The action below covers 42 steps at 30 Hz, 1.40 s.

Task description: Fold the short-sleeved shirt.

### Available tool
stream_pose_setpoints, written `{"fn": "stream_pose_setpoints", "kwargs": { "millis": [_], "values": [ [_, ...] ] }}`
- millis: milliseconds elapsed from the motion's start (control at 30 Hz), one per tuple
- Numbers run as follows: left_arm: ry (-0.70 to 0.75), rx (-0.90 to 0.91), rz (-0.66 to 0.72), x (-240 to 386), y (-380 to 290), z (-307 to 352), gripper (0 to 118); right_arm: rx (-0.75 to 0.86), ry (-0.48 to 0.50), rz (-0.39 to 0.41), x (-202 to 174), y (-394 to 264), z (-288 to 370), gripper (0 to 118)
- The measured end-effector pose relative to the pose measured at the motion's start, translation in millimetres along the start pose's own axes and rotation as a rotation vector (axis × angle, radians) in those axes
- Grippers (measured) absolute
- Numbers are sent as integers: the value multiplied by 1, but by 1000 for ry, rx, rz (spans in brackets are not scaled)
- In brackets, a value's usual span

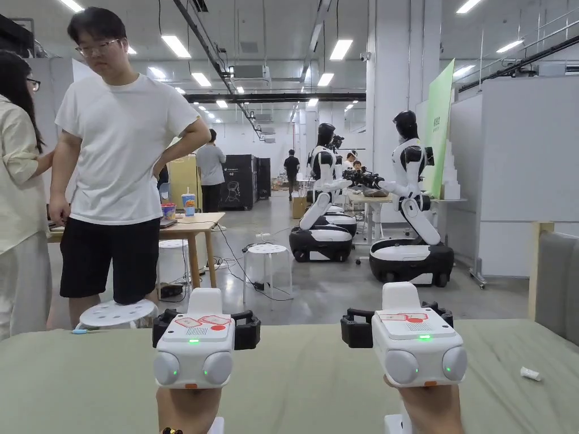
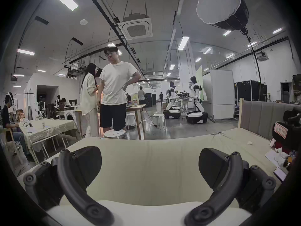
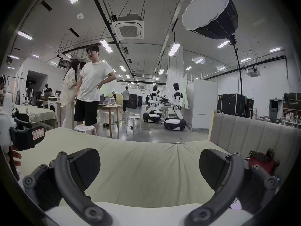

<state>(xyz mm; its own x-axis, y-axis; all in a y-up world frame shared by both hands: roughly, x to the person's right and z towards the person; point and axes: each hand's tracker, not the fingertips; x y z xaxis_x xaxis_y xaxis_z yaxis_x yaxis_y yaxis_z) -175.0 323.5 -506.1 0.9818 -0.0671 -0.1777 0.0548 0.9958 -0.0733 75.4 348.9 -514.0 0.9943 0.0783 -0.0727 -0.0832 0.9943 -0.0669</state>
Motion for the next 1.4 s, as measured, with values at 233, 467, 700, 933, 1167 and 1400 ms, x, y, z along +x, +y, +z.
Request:
{"fn": "stream_pose_setpoints", "kwargs": {
  "millis": [233,467,700,933,1167,1400],
  "values": [
    [5,10,1,2,4,4,118,-2,-5,-2,5,0,0,118],
    [-5,4,-12,7,0,3,118,11,-20,-13,6,2,10,118],
    [-14,6,-22,10,3,3,118,0,-19,-19,11,2,3,118],
    [-20,1,-26,9,1,0,118,68,-11,-60,16,1,7,118],
    [-14,-5,-25,8,1,0,118,46,-73,-65,12,8,8,118],
    [-4,-3,-30,4,1,-3,118,-30,-72,-159,9,18,14,118]
  ]
}}
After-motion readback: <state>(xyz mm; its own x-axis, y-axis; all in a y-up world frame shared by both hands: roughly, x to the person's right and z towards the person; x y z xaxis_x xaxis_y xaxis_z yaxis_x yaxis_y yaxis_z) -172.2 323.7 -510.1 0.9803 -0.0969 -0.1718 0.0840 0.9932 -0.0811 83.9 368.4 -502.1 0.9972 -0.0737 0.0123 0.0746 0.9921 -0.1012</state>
